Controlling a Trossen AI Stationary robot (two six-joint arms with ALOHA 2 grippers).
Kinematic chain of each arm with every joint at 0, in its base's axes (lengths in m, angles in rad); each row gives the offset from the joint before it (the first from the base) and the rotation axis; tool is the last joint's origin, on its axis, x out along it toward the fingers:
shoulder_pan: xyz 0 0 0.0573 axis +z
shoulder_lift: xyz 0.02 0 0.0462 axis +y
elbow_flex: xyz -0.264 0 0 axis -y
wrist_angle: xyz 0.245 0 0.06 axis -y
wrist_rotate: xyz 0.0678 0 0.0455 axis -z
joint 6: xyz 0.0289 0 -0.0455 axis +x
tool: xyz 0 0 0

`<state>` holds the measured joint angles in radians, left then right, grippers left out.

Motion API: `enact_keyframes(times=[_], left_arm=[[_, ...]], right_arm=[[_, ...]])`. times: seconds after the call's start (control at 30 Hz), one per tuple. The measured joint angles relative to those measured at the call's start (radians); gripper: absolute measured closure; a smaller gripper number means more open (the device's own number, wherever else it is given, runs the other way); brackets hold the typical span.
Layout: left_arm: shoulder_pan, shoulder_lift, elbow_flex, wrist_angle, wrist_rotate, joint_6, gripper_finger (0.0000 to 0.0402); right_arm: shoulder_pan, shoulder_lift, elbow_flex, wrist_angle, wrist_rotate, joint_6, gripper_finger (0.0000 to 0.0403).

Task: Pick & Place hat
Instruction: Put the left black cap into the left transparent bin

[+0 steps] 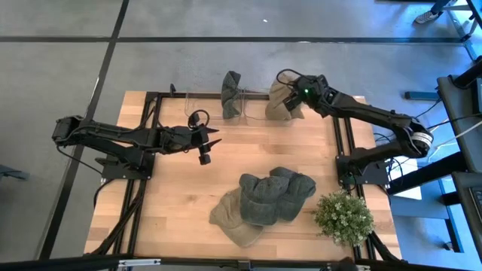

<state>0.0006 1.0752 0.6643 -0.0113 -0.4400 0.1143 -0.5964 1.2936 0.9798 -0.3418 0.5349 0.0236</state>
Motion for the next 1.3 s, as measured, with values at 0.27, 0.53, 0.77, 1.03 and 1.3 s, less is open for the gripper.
enact_keyframes(times=[0.27,0.53,0.77,1.03,1.3], left_arm=[[0.000,0.000,0.000,0.000,0.011,-0.037,0.0247],[0.000,0.072,0.000,0.059,0.258,-0.078,0.0247],[0.000,0.249,0.000,0.242,0.296,-0.078,0.0247],[0.000,0.447,0.001,0.496,0.309,-0.171,0.0247],[-0.001,0.599,0.004,0.598,0.515,-0.090,0.0247]], right_arm=[[0.020,-0.104,0.000,-0.037,-0.100,0.054,0.0151],[0.147,-0.128,0.000,-0.104,-0.529,0.079,0.0151],[0.351,-0.123,-0.071,-0.121,-0.557,0.060,0.0151],[0.469,-0.123,-0.162,-0.120,-0.456,0.157,0.0150],[0.475,-0.123,-0.180,-0.121,-0.386,0.151,0.0150]])
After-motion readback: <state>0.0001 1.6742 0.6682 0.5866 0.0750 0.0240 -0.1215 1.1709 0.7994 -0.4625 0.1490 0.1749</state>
